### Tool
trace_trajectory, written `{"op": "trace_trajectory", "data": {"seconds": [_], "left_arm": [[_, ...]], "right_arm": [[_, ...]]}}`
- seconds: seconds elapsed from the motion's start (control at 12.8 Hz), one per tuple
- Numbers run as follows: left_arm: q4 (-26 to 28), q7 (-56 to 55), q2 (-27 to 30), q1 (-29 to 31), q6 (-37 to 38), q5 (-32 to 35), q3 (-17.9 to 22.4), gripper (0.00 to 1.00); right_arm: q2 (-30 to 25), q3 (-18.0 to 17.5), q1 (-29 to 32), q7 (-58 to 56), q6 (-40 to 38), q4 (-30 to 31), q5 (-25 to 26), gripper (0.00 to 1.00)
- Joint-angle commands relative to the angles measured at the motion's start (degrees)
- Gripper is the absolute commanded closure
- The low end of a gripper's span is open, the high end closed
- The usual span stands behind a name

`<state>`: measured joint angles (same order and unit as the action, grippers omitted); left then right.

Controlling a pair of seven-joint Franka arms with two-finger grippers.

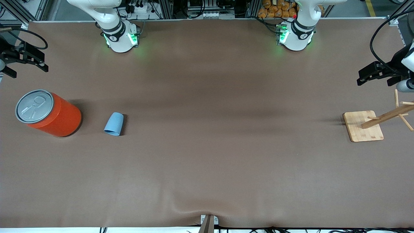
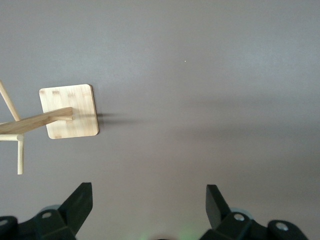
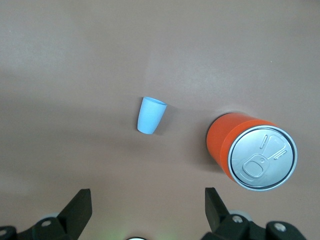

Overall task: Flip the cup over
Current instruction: 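Reach the right gripper down toward the blue cup lying on its side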

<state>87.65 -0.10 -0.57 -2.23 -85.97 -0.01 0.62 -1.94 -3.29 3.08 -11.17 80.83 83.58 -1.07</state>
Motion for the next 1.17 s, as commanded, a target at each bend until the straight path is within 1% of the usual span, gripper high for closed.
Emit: {"op": "trace_trajectory", "data": {"seconds": [0.0, 0.47, 0.62, 0.78, 0.86, 0.94, 1.02, 1.09], "left_arm": [[0.4, -0.1, 0.2, 0.2, -0.6, 0.1, -0.4, 0.00], [0.0, 0.4, 0.2, 0.2, -0.4, 0.0, -0.3, 0.00], [-0.1, 0.4, 0.2, 0.2, -0.4, 0.0, -0.4, 0.00], [-0.1, 0.4, 0.2, 0.2, -0.4, 0.0, -0.4, 0.00], [-0.1, 0.4, 0.2, 0.2, -0.4, 0.0, -0.4, 0.00], [-0.1, 0.4, 0.2, 0.2, -0.4, 0.0, -0.4, 0.00], [-0.1, 0.4, 0.2, 0.2, -0.4, 0.0, -0.4, 0.00], [0.0, 0.4, 0.2, 0.2, -0.4, 0.0, -0.4, 0.00]], "right_arm": [[0.3, 0.3, 0.1, -0.9, -0.8, -0.9, -0.7, 0.00], [0.9, 0.2, 0.0, -0.8, -0.8, -0.9, -0.9, 0.00], [2.4, 0.1, -0.3, -1.2, -0.8, -0.9, -0.7, 0.00], [8.6, 0.1, 0.1, -1.0, -0.8, -0.9, -0.2, 0.00], [11.1, 0.1, 0.5, -1.3, -0.8, -0.9, -0.7, 0.00], [12.1, 0.2, 0.3, -1.3, -0.4, -0.9, -0.2, 0.00], [14.6, 0.2, 0.3, -1.3, -0.2, -1.2, 0.2, 0.00], [15.7, 0.2, 0.8, -0.8, -0.4, -0.8, -0.6, 0.00]]}}
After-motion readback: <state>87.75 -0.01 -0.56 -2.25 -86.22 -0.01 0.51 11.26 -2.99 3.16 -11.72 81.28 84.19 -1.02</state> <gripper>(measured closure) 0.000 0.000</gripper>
